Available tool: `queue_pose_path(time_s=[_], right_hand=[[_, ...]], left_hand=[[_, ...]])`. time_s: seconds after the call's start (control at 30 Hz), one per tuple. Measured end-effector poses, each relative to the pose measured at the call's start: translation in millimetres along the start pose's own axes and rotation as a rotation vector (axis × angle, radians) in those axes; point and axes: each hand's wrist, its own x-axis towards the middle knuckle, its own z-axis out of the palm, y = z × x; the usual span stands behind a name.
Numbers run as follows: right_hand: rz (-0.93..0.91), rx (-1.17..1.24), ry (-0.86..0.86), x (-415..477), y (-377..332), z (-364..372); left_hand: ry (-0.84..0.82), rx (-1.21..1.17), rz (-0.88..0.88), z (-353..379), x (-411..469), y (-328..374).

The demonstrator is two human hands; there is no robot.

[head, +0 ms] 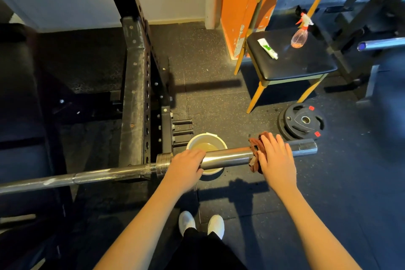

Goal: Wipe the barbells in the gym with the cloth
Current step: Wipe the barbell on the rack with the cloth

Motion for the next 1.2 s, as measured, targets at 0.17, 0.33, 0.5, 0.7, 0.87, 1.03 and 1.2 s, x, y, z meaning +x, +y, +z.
queue_pose_path(time_s=[0.17, 0.33, 0.5, 0.7, 0.87, 1.03, 1.2], right_hand=[[0.155, 0.035, 0.002, 5.7, 39.3, -13.2], [0.206, 0.065, 0.057, 13.7, 67.1, -21.9], [0.339, 0.138, 0.059, 20.7, 85.5, -21.7], [0.412, 0.161, 0.150, 16.2, 65.3, -12.7], [0.285, 0.146, 0.128, 3.3, 37.4, -0.7], [0.174, 0.141, 0.120, -7.3, -3.7, 7.1], [0.097, 0.129, 0.088, -13.4, -40.0, 9.6]], left_hand=[[0.036, 0.015, -0.032, 3.2, 2.7, 3.6], [0.071, 0.031, -0.052, 4.0, 3.3, 6.6], [0.091, 0.035, -0.057, 5.2, 1.4, 7.2], [0.113, 0.047, -0.076, 9.4, 1.3, 7.4], [0.132, 0.033, -0.095, 13.6, 2.6, 5.8], [0.155, 0.025, -0.093, 17.1, 0.9, 6.3], [0.126, 0.002, -0.025, 12.5, -5.6, 1.5]])
